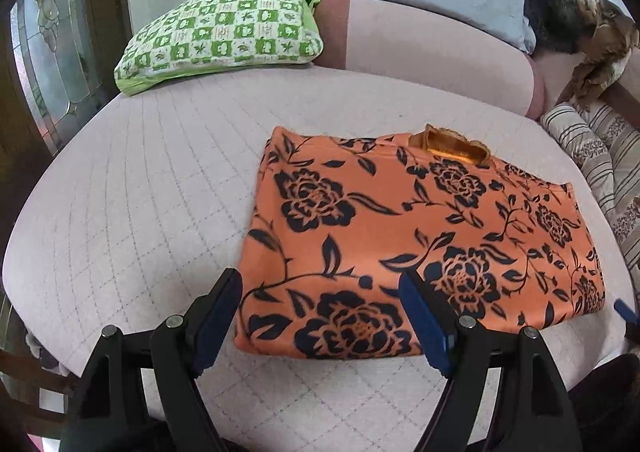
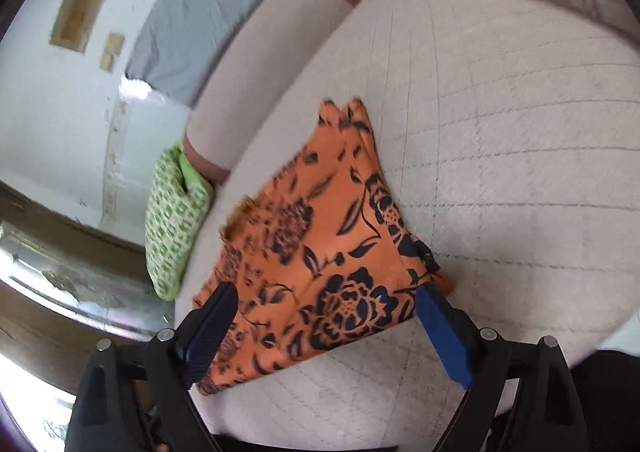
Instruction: Fold small clothes
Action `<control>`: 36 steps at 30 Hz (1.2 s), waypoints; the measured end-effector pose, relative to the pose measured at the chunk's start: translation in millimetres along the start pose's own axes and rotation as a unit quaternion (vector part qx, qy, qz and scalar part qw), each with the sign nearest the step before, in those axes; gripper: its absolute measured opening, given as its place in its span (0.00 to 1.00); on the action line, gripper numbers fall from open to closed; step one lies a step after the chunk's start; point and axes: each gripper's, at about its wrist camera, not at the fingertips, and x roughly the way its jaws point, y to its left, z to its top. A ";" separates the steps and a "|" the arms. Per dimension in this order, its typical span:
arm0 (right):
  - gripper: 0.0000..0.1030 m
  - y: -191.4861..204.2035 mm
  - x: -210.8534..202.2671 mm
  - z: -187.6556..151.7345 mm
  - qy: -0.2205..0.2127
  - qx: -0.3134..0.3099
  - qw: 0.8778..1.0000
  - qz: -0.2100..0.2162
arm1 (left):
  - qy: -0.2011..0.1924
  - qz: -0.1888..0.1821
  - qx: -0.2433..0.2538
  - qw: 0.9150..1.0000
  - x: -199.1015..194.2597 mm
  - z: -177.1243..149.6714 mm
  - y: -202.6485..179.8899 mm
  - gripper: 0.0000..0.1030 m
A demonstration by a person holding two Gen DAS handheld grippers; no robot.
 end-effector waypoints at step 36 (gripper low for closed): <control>0.91 -6.8 50.9 -3.2 0.007 0.076 0.996 -0.041 | 0.001 -0.047 0.008 0.999 44.1 18.6 -56.9 0.80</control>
